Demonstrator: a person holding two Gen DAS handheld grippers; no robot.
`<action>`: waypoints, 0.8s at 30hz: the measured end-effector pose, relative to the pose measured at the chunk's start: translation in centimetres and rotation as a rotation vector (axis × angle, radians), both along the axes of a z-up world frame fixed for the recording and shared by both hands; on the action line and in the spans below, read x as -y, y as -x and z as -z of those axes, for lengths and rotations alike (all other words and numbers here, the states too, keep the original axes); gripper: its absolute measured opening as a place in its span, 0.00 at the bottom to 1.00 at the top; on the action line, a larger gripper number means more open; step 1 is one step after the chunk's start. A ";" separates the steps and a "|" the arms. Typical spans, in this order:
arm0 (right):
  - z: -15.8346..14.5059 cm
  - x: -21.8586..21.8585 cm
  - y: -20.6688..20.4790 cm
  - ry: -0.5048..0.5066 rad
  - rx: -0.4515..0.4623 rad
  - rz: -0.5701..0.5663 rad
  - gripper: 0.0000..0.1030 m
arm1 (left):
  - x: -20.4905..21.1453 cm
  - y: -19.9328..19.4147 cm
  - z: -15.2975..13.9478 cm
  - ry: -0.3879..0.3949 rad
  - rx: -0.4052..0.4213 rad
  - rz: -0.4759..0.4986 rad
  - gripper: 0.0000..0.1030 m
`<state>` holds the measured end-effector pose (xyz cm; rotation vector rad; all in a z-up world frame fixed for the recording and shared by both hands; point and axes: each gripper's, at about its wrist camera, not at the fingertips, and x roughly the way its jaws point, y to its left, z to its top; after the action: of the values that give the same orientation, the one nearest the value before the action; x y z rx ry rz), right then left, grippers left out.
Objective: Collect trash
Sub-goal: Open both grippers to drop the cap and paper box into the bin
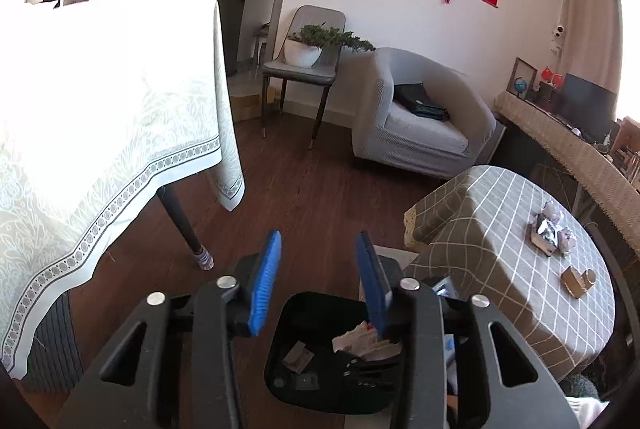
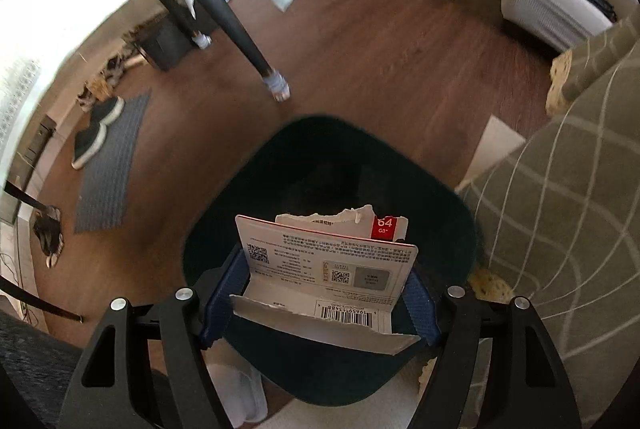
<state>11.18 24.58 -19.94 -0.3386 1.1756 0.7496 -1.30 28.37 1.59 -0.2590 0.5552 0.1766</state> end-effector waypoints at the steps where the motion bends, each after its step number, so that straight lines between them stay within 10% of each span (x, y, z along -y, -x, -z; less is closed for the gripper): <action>1: 0.7 -0.1 0.0 0.015 -0.006 -0.001 0.71 | 0.2 0.1 -0.2 0.000 0.004 0.007 0.34; 24: 1.0 0.5 1.0 0.045 -0.004 -0.063 0.81 | 0.7 2.1 -3.8 -0.021 0.122 0.006 0.33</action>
<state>10.20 24.11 -20.97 -0.4133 1.1919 0.7793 -3.44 27.62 5.42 -0.2461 0.4324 0.1598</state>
